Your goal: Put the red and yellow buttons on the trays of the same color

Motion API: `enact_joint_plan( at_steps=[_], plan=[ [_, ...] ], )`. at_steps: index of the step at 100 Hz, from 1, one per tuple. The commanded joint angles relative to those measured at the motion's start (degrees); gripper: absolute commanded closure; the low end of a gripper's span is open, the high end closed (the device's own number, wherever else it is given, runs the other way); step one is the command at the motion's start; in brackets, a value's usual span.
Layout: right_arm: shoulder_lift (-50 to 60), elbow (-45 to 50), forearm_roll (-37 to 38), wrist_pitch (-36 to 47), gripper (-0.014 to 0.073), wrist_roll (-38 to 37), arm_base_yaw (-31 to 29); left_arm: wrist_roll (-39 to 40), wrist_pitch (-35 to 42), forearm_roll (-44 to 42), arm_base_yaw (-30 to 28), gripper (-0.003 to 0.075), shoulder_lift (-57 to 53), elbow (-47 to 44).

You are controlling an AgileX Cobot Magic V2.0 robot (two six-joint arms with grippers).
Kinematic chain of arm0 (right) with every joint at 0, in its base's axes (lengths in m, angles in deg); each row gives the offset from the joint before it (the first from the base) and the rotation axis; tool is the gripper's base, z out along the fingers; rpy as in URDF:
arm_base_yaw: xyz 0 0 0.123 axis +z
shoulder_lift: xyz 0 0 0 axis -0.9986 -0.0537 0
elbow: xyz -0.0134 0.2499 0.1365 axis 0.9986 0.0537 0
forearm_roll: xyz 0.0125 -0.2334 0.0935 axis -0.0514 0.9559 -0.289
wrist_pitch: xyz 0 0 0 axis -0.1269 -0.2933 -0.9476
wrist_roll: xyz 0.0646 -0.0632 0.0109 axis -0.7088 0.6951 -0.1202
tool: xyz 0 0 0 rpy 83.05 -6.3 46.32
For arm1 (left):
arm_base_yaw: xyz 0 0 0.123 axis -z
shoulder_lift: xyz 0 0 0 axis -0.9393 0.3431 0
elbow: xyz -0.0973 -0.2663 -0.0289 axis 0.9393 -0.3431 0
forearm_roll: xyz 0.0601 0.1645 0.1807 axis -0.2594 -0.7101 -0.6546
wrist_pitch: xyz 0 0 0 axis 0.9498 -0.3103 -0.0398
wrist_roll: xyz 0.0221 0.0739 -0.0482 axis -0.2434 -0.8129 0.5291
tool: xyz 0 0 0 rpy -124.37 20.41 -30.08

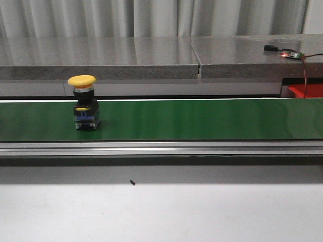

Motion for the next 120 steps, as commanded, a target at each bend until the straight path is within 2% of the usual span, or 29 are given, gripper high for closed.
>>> enact_joint_plan(
  at_steps=[1,6,13,43,98,120],
  plan=[
    [1.12,-0.78,0.71,4.35,0.0661,0.08,-0.44,-0.18,3.07,0.2,4.24,0.0477,-4.67,1.03],
    [1.12,-0.78,0.71,4.35,0.0661,0.08,-0.44,-0.18,3.89,-0.54,6.66,0.0603,-6.0,0.52],
    [1.12,-0.78,0.71,4.35,0.0661,0.08,-0.44,-0.18,4.03,-0.6,9.85,0.0738,-7.66,-0.47],
    [1.12,-0.78,0.71,4.35,0.0661,0.08,-0.44,-0.18,4.03,-0.76,19.59,0.0739,-15.4,-7.58],
    [1.12,-0.78,0.71,4.22,0.0661,0.08,-0.44,0.01,5.41,-0.76,20.06,0.0739,-42.88,-29.37],
    [1.12,-0.78,0.71,4.22,0.0661,0.08,-0.44,1.83,4.49,-0.76,20.06,0.0739,-55.66,-35.19]
  ],
)
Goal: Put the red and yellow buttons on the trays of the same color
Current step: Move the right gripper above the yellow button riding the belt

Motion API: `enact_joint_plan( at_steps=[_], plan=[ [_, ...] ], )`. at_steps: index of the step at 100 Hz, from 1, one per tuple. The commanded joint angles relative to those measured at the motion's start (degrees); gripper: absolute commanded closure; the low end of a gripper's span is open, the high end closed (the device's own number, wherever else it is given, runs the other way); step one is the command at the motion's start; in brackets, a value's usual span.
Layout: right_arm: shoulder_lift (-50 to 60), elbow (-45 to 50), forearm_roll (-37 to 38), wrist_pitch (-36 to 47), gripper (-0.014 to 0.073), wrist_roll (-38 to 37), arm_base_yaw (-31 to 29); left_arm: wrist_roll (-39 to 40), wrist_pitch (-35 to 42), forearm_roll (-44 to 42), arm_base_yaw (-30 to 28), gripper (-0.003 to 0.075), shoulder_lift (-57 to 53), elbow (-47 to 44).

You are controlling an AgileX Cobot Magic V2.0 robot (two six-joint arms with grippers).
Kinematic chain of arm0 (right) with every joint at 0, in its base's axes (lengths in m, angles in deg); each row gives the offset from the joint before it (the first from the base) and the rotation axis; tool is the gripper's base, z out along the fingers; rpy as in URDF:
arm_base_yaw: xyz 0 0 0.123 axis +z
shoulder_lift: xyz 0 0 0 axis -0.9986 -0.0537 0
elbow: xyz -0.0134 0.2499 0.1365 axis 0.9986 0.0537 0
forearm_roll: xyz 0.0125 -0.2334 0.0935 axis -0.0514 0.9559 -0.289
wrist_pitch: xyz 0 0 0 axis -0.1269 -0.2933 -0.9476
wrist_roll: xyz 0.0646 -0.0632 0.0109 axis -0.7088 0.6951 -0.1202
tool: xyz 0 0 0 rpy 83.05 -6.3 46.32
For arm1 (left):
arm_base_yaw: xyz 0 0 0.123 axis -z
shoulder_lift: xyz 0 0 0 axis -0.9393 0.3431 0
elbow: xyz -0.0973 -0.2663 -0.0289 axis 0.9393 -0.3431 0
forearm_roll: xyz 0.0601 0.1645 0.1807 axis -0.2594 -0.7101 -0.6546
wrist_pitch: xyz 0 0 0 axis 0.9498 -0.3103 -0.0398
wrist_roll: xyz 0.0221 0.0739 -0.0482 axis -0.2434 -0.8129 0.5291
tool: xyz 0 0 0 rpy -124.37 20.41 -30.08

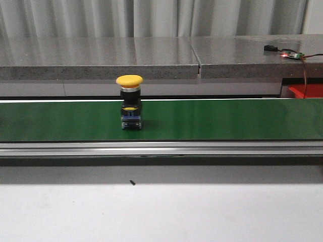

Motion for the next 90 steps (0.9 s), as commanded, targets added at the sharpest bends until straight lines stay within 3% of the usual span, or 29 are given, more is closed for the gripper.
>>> enact_joint_plan(
  at_steps=[1,23,51,73,90],
  plan=[
    [1.12,-0.78,0.71,4.22,0.0661,0.08,-0.44,1.0,2.99,0.58,0.5,0.0739,-4.06,-0.1],
    [1.12,-0.78,0.71,5.39,0.0661,0.08,-0.44,1.0,1.4,0.58,0.5,0.0739,-11.11,-1.48],
    [1.12,-3.37,0.71,7.17,0.0661,0.08,-0.44,1.0,-3.04,0.58,0.5,0.0739,-12.36,-1.64],
    [-2.0,-8.32,0.71,4.56,0.0661,0.08,0.0,1.0,-2.93,0.58,0.5,0.0739,-12.36,-1.74],
    [-10.4,-13.3,0.71,-0.73,0.0659,0.08,2.56,1.0,-2.93,0.58,0.5,0.0739,-12.36,-1.74]
  ],
)
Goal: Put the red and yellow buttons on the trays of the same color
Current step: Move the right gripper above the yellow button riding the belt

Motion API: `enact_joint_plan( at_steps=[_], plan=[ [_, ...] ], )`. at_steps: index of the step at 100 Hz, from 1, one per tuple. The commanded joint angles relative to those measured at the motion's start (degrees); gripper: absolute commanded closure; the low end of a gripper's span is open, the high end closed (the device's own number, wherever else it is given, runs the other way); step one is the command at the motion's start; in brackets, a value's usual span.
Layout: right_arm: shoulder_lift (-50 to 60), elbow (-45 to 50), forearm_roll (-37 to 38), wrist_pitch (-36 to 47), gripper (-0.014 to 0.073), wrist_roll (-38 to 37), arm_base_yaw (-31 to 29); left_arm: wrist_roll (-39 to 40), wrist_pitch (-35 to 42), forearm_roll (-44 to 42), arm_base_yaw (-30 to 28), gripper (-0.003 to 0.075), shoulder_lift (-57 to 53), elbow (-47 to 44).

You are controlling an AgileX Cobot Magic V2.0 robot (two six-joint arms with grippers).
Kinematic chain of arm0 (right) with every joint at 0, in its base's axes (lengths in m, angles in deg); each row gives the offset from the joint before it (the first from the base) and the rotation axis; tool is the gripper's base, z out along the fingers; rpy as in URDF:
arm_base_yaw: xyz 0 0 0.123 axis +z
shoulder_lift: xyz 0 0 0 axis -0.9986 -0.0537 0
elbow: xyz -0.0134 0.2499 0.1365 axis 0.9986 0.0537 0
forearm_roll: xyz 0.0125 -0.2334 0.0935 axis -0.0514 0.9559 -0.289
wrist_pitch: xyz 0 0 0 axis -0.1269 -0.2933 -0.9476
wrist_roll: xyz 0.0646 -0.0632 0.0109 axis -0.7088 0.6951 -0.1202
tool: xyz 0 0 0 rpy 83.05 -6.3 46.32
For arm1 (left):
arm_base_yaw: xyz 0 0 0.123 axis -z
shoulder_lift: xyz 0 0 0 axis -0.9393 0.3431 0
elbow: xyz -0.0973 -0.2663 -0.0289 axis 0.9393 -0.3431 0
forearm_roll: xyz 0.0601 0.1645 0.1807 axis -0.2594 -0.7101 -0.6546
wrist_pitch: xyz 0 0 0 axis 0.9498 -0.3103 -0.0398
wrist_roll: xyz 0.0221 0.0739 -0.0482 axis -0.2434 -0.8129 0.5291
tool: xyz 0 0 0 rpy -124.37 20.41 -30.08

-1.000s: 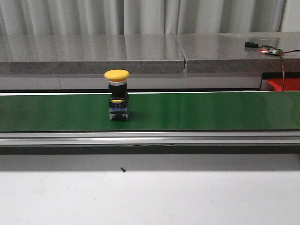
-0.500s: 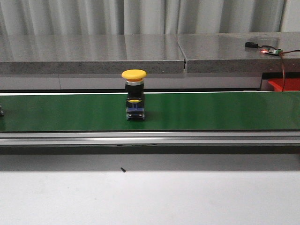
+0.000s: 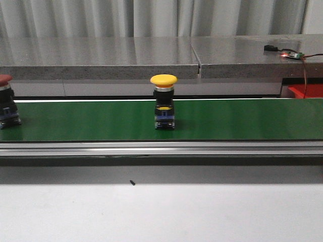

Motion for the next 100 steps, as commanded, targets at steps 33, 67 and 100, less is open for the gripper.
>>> enact_joint_plan(
  at_steps=[33,67,100],
  plan=[
    [-26.26,-18.94,0.71,-5.01,0.0659,0.13,7.53,0.43,3.34,0.61,0.5,0.0739,0.55,1.16],
    [-46.57,-35.24,0.71,-17.94,0.0581,0.36,17.6,0.43,3.34,0.61,0.5,0.0739,0.55,1.16],
    [-63.79,-51.14,0.71,-31.55,-0.0071,0.44,23.83,0.43,3.34,0.61,0.5,0.0739,0.55,1.16]
  ],
)
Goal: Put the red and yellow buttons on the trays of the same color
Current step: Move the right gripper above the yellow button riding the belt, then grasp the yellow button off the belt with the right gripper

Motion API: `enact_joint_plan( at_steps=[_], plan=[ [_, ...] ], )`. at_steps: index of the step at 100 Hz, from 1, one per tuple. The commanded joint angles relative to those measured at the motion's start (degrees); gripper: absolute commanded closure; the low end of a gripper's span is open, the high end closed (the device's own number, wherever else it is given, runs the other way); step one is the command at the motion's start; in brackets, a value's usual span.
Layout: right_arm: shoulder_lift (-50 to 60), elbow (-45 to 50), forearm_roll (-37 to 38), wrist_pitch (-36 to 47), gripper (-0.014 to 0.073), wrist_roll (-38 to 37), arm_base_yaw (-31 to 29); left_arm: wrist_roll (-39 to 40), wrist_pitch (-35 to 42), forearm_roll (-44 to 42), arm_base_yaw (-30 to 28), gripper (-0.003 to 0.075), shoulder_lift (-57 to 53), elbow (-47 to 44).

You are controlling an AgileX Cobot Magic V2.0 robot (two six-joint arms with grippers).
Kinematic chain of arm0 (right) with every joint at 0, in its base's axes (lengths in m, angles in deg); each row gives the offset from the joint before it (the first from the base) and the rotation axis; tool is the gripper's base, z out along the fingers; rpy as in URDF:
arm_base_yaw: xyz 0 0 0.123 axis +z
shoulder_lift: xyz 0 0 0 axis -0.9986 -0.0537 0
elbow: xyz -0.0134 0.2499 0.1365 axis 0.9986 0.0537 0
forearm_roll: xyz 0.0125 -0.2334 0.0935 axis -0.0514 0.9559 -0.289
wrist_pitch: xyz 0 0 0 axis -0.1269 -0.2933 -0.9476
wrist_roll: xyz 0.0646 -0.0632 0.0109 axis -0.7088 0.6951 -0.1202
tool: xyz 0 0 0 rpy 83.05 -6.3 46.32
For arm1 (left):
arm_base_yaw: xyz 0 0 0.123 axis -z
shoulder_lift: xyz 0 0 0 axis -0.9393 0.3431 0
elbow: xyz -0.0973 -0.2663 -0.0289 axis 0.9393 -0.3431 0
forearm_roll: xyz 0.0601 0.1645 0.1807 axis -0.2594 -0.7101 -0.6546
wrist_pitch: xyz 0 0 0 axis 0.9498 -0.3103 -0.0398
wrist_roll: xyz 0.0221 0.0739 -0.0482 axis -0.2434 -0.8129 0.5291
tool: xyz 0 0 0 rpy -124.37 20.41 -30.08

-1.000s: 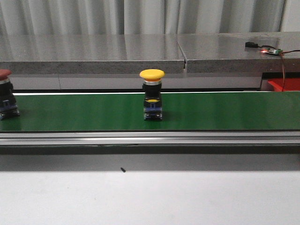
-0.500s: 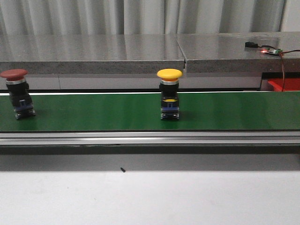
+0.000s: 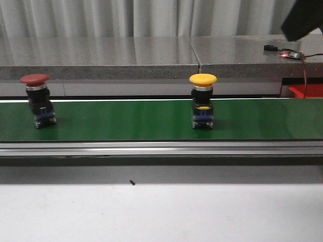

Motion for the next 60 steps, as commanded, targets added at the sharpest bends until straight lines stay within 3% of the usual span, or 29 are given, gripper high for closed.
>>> enact_joint_plan(
  at_steps=[1,25,60],
  plan=[
    [-3.52,-6.47,0.66,-1.95,-0.0069,0.43,1.02,0.4,3.43,0.71,0.5,0.0739,0.55,1.33],
    [-14.43,-18.27,-2.8,-13.1,-0.0038,3.38,2.31,0.4,3.43,0.71,0.5,0.0739,0.55,1.33],
    [-27.93,-28.85,-5.69,-18.43,-0.0038,7.21,1.77,0.4,3.43,0.71,0.5,0.0739,0.55,1.33]
  ],
)
